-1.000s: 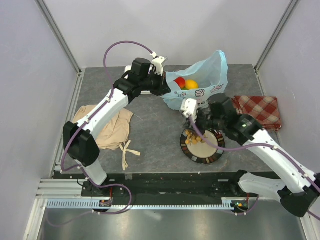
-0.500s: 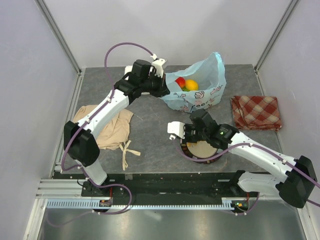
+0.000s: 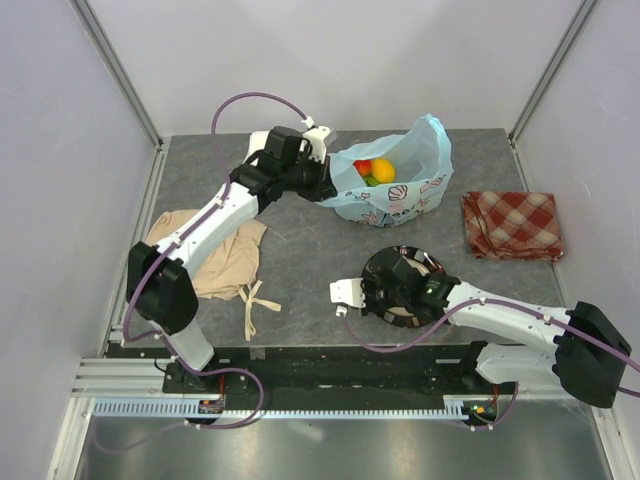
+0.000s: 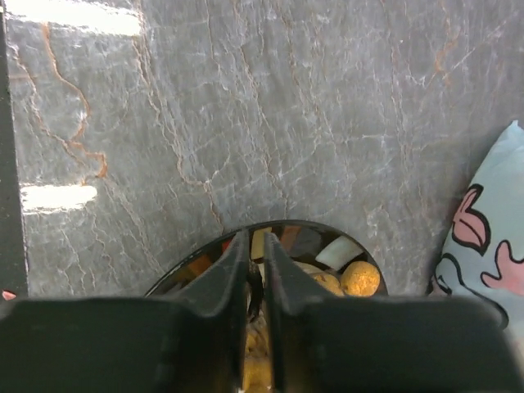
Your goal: Take the fake fruits out of the plastic bag
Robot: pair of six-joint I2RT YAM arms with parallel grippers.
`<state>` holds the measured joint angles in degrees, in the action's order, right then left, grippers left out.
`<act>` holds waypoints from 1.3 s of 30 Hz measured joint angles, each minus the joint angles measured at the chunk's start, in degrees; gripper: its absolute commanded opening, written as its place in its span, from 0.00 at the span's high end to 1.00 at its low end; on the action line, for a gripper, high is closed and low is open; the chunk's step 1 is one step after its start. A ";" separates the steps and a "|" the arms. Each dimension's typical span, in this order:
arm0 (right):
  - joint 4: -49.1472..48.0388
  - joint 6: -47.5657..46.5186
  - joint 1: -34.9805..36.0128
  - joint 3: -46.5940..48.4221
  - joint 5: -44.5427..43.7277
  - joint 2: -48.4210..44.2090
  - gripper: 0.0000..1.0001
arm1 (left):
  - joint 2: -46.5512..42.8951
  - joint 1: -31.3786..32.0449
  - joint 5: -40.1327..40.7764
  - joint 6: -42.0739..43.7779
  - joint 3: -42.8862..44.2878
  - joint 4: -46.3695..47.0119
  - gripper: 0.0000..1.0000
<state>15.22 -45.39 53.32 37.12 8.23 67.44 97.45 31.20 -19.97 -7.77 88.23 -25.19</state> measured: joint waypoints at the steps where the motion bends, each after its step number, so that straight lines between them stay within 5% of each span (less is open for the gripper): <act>1: 0.02 -0.11 0.07 -0.13 -0.28 0.00 0.72 | -0.15 0.00 0.00 0.00 -0.24 -0.02 0.98; 4: -0.46 0.87 0.13 0.13 -0.39 -0.11 0.47 | -0.44 0.00 0.00 0.04 -0.44 0.00 0.98; 7: 0.02 3.06 0.68 2.49 0.74 0.20 0.33 | -0.76 0.00 0.00 0.17 -0.44 0.00 0.98; 14: 1.64 9.99 2.80 16.37 5.11 3.50 0.26 | -2.16 0.00 0.17 0.83 -0.44 0.00 0.98; 18: 4.46 14.49 3.04 26.49 5.33 5.22 0.31 | -2.56 0.00 0.42 1.49 -0.44 0.02 0.89; 26: 3.39 19.80 -5.11 44.70 1.33 9.44 0.64 | -2.93 0.00 -0.33 1.42 -1.64 -0.07 0.98; 39: -2.84 22.03 -29.73 41.66 -0.66 28.87 0.77 | -3.63 0.00 -2.60 1.53 -4.26 -3.93 0.94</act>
<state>12.38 -23.35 23.59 78.78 7.57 96.31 93.82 31.20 -22.57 -6.24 83.96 -29.12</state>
